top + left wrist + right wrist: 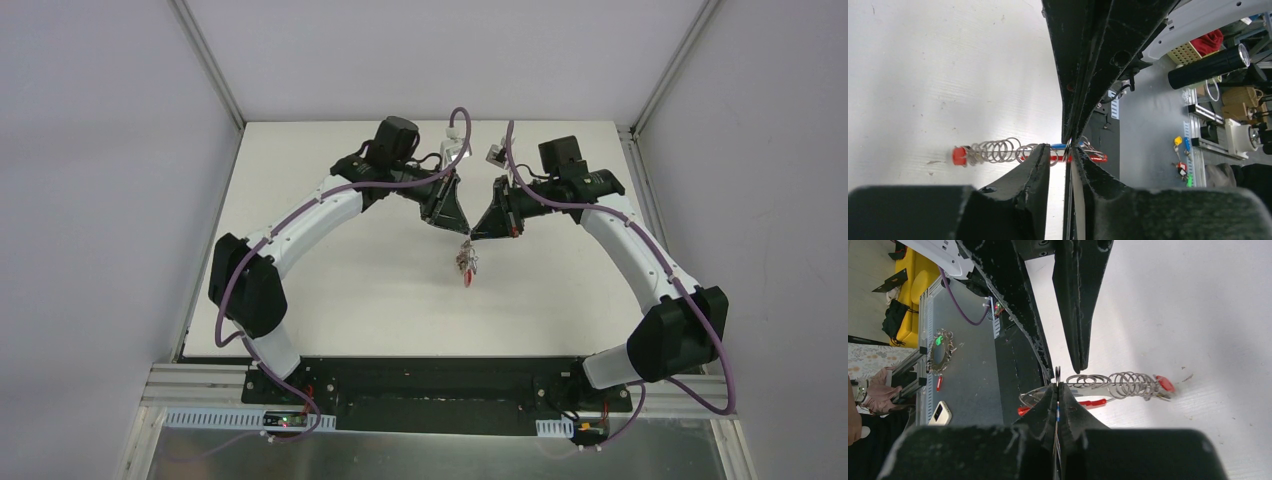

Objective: Put the keys on the keyring

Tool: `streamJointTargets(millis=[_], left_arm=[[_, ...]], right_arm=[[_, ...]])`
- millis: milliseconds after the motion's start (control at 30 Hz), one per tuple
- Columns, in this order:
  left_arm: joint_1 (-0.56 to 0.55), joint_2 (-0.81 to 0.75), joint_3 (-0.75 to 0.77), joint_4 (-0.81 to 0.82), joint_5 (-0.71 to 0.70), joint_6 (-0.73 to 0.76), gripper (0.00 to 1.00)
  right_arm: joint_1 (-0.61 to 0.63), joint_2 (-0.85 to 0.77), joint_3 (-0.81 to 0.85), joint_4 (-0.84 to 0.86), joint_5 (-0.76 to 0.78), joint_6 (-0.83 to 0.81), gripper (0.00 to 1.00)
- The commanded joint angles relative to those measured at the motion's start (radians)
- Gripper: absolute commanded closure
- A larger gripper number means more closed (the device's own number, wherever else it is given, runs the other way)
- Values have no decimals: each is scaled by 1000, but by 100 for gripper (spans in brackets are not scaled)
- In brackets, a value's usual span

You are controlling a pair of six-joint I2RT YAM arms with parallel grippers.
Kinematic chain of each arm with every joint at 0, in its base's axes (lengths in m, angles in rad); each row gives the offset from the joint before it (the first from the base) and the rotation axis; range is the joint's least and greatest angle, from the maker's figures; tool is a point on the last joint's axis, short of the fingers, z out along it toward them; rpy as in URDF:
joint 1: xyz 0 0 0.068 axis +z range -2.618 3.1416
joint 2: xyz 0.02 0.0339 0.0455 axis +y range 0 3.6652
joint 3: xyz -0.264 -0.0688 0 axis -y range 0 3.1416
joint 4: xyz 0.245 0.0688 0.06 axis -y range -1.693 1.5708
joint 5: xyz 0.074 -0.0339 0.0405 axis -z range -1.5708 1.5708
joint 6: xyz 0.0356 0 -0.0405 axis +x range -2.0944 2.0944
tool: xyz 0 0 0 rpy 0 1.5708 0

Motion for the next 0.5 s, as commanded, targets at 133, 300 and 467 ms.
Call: streamJointTargets(millis=[133,300,467], left_arm=[[-27,15,11,38,47,-2,86],[-35,25,16,34,53,-7,95],[-34,23,16,36,55,-30,100]], right_arm=[[1,-4,36,29,-57,13,100],[-4,-4,36,35,-56,18,100],[-20,-9,31,48,-60,36,99]])
